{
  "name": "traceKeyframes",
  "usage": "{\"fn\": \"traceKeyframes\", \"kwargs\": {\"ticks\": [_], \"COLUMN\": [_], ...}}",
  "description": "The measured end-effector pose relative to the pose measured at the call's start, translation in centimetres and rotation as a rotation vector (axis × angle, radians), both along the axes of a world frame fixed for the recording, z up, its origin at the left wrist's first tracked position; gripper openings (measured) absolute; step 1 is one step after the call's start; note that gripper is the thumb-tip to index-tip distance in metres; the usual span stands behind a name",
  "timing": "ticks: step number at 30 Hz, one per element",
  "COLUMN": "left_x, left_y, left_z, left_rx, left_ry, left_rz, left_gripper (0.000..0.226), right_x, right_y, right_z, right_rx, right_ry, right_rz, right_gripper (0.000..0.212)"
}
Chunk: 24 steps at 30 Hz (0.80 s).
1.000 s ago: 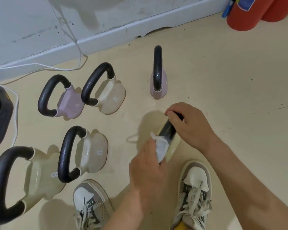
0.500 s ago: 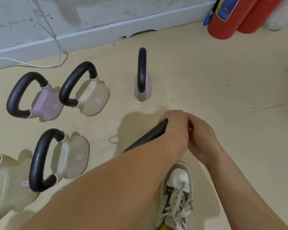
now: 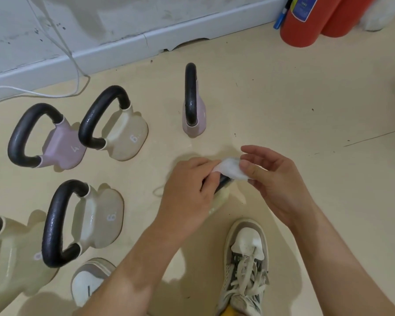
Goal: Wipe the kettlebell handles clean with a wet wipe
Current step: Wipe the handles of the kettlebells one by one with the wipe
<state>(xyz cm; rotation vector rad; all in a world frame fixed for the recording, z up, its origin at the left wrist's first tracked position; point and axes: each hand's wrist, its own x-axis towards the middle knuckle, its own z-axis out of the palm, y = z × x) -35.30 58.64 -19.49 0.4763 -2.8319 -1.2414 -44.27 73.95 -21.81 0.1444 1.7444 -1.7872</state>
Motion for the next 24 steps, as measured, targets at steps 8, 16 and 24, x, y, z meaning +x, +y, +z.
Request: {"fn": "traceKeyframes", "kwargs": {"ticks": [8, 16, 24], "left_x": [-2.1, -2.3, -0.3], "left_y": [-0.3, -1.0, 0.3], "left_z": [2.8, 3.5, 5.6], "left_rx": [0.067, -0.179, -0.525], "left_ry": [0.178, 0.263, 0.272], "left_rz": [0.131, 0.004, -0.300], "left_gripper": [0.012, 0.012, 0.011], "right_x": [-1.0, -0.8, -2.4], "right_y": [0.7, -1.8, 0.5], "right_z": [3.4, 2.9, 4.7], "right_rx": [0.300, 0.391, 0.281], "right_ry": [0.279, 0.781, 0.680], "right_rz": [0.516, 0.391, 0.439], "right_gripper": [0.053, 0.019, 0.026]}}
